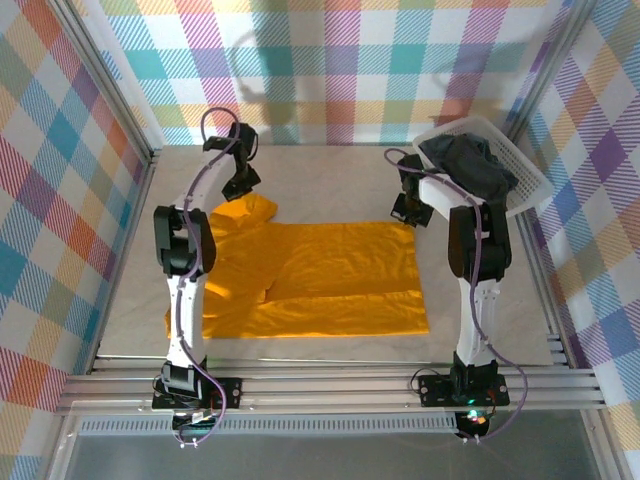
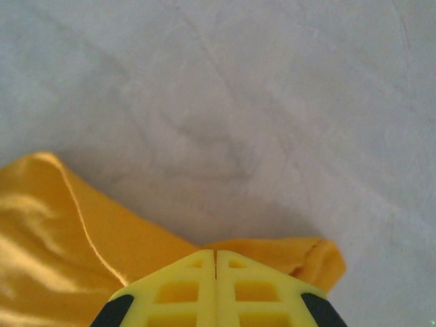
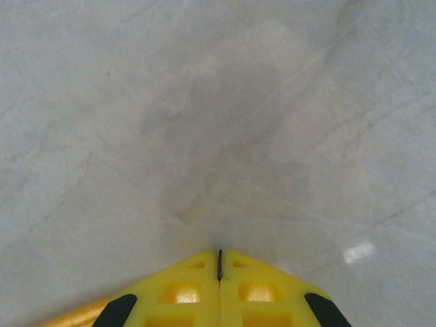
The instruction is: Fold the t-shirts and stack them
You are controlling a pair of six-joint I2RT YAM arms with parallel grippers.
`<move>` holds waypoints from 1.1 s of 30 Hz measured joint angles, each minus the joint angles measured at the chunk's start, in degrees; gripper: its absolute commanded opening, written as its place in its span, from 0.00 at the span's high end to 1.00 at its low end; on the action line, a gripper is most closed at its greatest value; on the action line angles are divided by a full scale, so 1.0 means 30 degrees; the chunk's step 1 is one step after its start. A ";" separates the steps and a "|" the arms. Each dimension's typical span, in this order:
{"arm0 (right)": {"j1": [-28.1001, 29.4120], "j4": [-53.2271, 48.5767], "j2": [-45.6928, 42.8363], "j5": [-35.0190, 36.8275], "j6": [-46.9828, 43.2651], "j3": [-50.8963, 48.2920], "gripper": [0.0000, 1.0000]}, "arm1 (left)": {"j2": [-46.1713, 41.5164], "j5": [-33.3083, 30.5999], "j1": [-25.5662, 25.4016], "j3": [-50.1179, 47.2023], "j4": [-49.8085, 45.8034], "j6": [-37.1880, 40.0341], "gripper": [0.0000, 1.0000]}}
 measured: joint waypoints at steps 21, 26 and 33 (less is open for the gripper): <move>0.0787 0.1625 -0.8947 -0.1224 -0.1603 -0.9041 1.00 | -1.7507 -0.0073 -0.0109 -1.6378 -0.1880 -0.2419 1.00; 0.0787 0.1333 -1.0244 -0.1523 -0.1508 -1.1030 1.00 | -2.0385 -0.0204 -0.0109 -1.8768 -0.2922 -0.3177 1.00; 0.0787 0.0823 -1.0761 -0.2149 -0.1297 -1.2801 1.00 | -2.1660 -0.0022 -0.0109 -2.1500 -0.3293 -0.4138 1.00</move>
